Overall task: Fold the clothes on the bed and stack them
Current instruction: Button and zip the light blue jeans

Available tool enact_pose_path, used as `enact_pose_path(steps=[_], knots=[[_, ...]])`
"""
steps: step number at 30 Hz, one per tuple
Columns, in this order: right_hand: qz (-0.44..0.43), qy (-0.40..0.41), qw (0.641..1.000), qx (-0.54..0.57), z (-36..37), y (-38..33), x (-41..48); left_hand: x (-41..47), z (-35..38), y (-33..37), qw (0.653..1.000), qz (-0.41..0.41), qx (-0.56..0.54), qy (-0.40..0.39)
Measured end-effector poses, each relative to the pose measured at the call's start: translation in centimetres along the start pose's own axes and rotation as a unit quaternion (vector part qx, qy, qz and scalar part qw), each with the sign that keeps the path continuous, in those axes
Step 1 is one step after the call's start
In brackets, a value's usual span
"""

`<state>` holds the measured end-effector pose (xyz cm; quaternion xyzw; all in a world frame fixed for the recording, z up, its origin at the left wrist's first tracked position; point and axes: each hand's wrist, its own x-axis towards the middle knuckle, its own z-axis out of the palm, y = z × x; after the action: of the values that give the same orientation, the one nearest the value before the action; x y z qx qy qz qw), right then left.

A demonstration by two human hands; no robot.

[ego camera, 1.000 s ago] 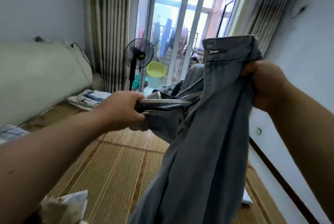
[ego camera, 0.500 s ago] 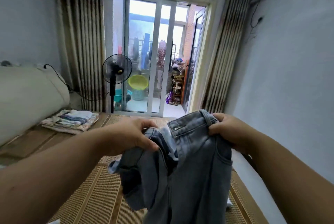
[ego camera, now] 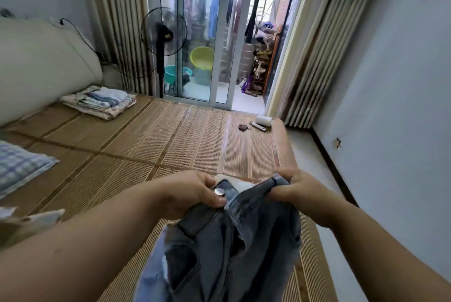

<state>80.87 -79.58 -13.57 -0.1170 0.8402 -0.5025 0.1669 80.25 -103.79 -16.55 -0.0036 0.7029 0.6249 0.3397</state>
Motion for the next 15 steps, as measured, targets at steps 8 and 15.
enact_pose_path(steps=[8, 15], knots=[[0.101, -0.063, 0.983, -0.139, 4.3, 13.5, 0.0, 7.4, 4.4, -10.6, 0.984, -0.067, 0.111, 0.125], [0.204, 0.052, 0.958, -0.194, 5.6, 25.2, -0.6, 14.1, 3.9, -18.8, 0.951, -0.071, 0.262, 0.15]])
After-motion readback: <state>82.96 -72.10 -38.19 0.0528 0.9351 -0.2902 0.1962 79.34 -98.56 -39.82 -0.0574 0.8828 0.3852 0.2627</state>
